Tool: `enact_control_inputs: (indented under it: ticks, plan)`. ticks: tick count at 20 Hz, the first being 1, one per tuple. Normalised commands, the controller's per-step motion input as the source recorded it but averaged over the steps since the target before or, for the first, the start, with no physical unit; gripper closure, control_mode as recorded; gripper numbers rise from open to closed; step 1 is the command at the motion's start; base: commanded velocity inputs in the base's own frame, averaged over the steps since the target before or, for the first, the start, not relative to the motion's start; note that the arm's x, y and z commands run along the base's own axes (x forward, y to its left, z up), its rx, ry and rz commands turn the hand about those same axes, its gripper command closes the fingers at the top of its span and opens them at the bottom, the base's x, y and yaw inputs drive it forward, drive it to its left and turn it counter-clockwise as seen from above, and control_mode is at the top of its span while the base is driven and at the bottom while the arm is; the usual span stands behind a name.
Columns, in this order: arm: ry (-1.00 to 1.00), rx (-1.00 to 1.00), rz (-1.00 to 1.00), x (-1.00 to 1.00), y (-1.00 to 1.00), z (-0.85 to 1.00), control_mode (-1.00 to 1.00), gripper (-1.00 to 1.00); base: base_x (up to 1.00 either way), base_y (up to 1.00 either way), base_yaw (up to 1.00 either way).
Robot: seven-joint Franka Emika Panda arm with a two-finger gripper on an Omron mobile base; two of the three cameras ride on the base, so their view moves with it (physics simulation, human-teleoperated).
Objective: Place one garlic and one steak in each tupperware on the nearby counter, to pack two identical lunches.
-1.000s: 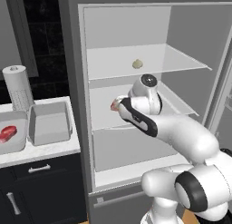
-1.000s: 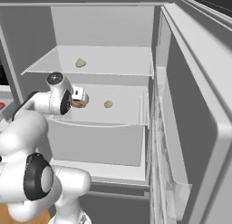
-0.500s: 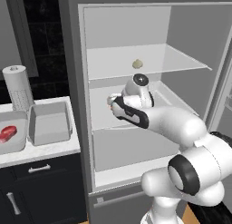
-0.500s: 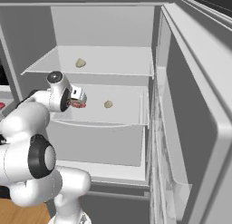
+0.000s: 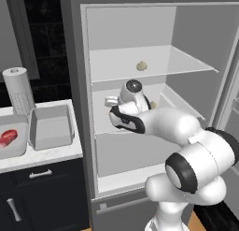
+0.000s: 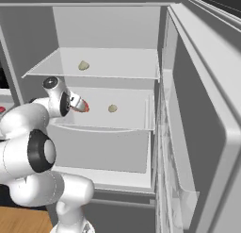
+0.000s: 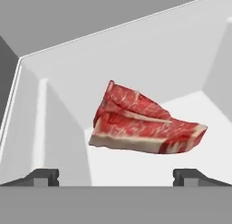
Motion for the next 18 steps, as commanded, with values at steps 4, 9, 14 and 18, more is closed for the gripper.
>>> enact_control_inputs:
  ticks: [4, 9, 14, 18]
  plan:
    - [0.0, -0.01, -0.03, 0.22, 0.16, -0.19, -1.0, -1.0, 0.0, 0.0, 0.0]
    - [0.03, 0.0, 0.0, 0.3, -0.01, -0.17, -1.0, -1.0, 0.0, 0.0, 0.0]
    - [0.05, 0.0, 0.0, 0.36, -0.04, -0.3, -1.0, -1.0, 0.0, 0.0, 0.0]
    - [0.0, 0.0, 0.0, 0.22, 0.0, -0.21, -1.0, -1.0, 0.0, 0.0, 0.0]
